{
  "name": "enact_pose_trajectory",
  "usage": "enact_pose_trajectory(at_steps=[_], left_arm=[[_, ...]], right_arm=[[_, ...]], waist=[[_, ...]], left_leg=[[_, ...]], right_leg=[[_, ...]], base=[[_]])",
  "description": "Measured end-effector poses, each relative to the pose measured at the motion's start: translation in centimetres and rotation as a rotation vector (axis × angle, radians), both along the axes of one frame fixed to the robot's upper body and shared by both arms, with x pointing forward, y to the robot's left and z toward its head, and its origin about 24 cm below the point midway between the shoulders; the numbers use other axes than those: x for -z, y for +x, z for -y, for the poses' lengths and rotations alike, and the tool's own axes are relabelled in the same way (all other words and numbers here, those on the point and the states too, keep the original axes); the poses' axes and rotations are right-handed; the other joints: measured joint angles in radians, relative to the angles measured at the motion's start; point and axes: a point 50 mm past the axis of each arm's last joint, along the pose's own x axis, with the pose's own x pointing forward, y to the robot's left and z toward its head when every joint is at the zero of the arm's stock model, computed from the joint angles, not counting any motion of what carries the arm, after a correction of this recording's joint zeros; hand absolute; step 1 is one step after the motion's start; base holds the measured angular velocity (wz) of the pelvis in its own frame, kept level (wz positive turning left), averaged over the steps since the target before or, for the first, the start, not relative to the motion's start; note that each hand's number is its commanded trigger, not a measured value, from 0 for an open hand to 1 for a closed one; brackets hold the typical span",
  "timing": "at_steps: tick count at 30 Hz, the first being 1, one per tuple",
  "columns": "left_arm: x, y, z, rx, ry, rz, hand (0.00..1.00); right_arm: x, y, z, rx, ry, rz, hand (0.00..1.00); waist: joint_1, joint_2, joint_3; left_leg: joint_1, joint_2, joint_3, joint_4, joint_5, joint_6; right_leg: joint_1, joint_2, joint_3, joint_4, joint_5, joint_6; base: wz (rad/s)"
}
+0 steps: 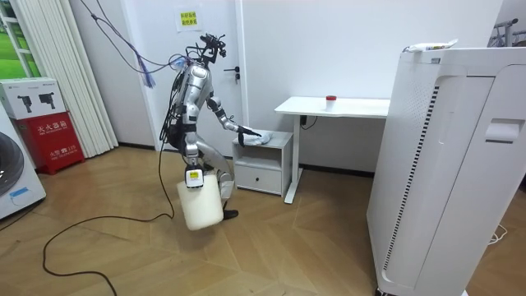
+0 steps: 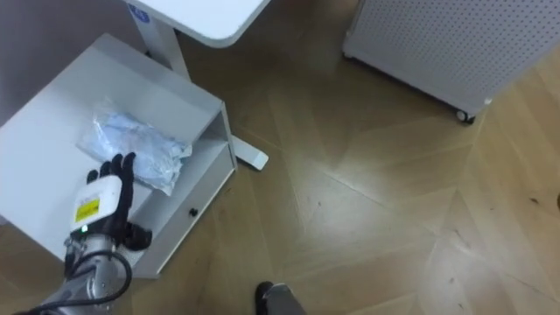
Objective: Pick garbage
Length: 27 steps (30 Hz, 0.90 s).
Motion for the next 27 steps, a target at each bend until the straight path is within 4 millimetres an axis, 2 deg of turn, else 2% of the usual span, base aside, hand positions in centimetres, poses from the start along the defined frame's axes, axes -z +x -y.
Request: enact_pose_trajectory(at_steps=[4,11,17,21,24,27], left_arm=[[-1.0,0.4,0.0,-0.026,-0.003,0.099,0.00],[-1.1,0.3,-0.2,-0.047,0.001,0.132,0.00],[-1.2,0.2,-0.2,-0.033,0.025,0.140,0.00],[-1.1,0.2,-0.1,-0.009,0.055,0.134,0.00],[-1.1,0.2,-0.1,0.006,0.076,0.127,0.00],[-1.1,0.2,-0.2,0.017,0.092,0.117,0.00]], right_arm=[[0.0,-0.1,-0.1,-0.002,0.013,-0.004,1.00],[0.3,-0.9,-0.2,0.009,0.045,-0.024,1.00],[0.4,-1.3,-0.3,0.026,0.082,-0.038,1.00],[0.5,-1.9,-0.3,0.025,0.095,-0.052,1.00],[0.6,-2.6,-0.3,0.026,0.109,-0.072,1.00],[0.6,-2.6,-0.3,0.027,0.122,-0.078,1.00]], waist=[[-0.001,0.000,0.0000],[-0.012,-0.002,-0.0001],[-0.024,-0.002,-0.0002],[-0.031,-0.002,-0.0003],[-0.031,-0.002,-0.0004],[-0.032,-0.003,-0.0012]], left_leg=[[-0.037,0.001,-0.011,0.036,-0.007,0.002],[-0.095,0.000,-0.045,0.129,-0.037,0.002],[-0.132,0.001,-0.065,0.193,-0.055,0.006],[-0.136,0.004,-0.067,0.198,-0.058,0.011],[-0.141,0.016,-0.063,0.202,-0.059,0.012],[-0.159,0.018,-0.060,0.218,-0.066,0.002]], right_leg=[[-0.032,-0.007,-0.006,0.032,-0.009,-0.003],[-0.071,-0.031,-0.037,0.120,-0.047,-0.014],[-0.099,-0.033,-0.038,0.176,-0.077,-0.003],[-0.100,-0.032,-0.040,0.178,-0.077,-0.003],[-0.107,-0.027,-0.039,0.178,-0.076,-0.004],[-0.132,-0.015,-0.030,0.192,-0.072,-0.001]], base=[[0.06],[0.11],[0.04],[0.00],[-0.05],[-0.13]])
